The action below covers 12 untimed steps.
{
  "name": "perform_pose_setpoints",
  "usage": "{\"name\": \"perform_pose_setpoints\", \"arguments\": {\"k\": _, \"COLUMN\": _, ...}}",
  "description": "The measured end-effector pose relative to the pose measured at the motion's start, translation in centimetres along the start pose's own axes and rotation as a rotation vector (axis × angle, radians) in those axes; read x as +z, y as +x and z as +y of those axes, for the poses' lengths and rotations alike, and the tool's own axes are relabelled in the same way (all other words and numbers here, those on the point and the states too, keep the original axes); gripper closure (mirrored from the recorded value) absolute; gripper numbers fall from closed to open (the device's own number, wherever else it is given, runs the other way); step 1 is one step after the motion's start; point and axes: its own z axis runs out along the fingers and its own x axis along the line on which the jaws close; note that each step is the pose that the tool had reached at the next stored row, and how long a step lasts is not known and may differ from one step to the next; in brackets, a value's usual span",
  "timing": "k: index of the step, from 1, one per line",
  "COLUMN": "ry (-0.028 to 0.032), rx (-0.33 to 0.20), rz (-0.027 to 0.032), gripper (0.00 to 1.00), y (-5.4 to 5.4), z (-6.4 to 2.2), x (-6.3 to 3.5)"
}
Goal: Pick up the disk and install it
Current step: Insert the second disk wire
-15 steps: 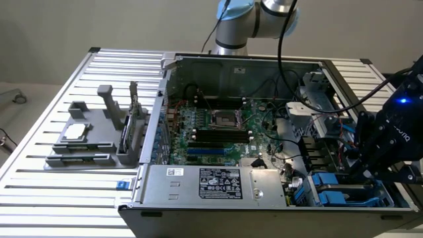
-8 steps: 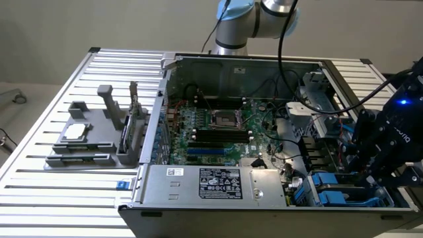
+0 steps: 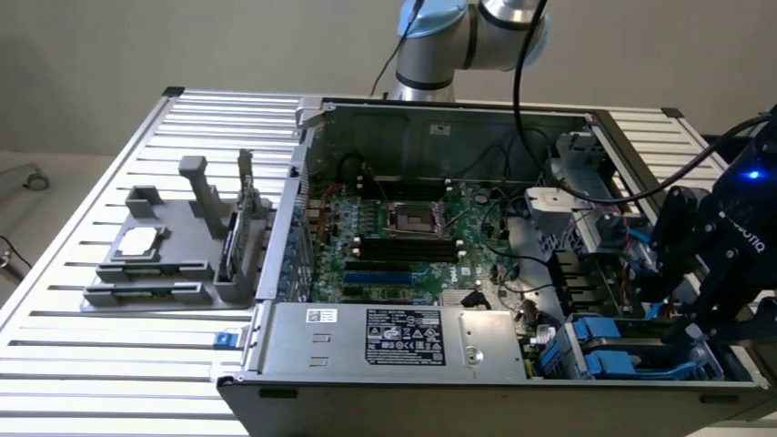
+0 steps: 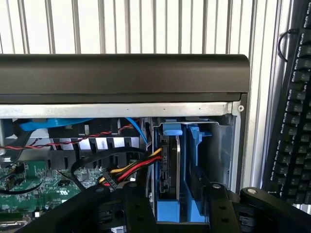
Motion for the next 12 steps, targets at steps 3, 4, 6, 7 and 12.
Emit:
{"name": "perform_pose_setpoints", "arguments": {"k": 3, "ry": 0.0013, "rx": 0.0, "rz": 0.0005, "gripper": 0.52, "y": 0.0, "z": -0.04, "x": -0.53}}
{"name": "perform_pose_setpoints", "arguments": {"k": 4, "ry": 0.0019, "rx": 0.0, "rz": 0.0007, "gripper": 0.52, "y": -0.1, "z": -0.05, "x": -0.73}}
{"name": "perform_pose_setpoints", "arguments": {"k": 6, "ry": 0.003, "rx": 0.0, "rz": 0.001, "gripper": 0.52, "y": -0.1, "z": -0.08, "x": -1.17}}
{"name": "perform_pose_setpoints", "arguments": {"k": 7, "ry": 0.0035, "rx": 0.0, "rz": 0.0009, "gripper": 0.52, "y": -0.1, "z": -0.1, "x": -1.39}}
{"name": "perform_pose_setpoints", "arguments": {"k": 12, "ry": 0.006, "rx": 0.001, "rz": 0.0023, "gripper": 0.52, "y": -0.2, "z": -0.18, "x": -2.39}}
